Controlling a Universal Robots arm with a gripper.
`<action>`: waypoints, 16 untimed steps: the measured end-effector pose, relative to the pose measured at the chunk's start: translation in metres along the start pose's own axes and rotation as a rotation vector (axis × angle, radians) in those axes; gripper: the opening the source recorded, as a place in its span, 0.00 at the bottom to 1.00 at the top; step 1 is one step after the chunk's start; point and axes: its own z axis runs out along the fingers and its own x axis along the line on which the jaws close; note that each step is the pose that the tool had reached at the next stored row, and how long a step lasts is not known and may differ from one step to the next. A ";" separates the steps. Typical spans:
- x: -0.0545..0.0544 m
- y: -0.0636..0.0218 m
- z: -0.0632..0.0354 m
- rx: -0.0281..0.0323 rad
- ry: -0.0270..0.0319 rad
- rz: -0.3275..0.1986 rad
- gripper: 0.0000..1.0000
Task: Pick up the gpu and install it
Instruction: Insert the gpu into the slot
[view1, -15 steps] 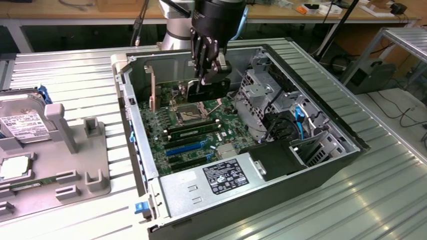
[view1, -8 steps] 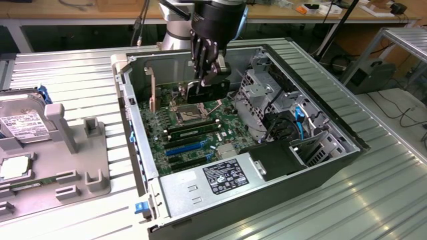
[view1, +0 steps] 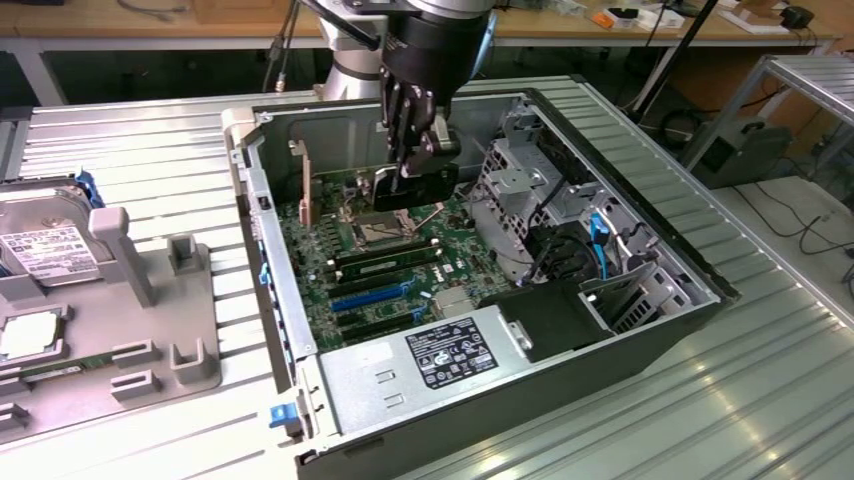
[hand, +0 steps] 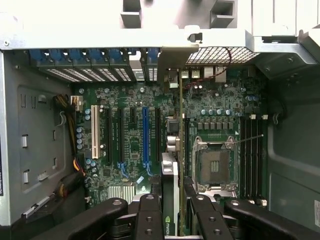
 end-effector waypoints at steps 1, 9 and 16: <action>0.000 0.0000 0.0000 0.0000 0.0000 0.000 0.27; 0.000 -0.0002 0.0050 -0.0001 0.0001 0.000 0.27; 0.000 -0.0002 0.0051 0.0000 -0.0001 0.000 0.27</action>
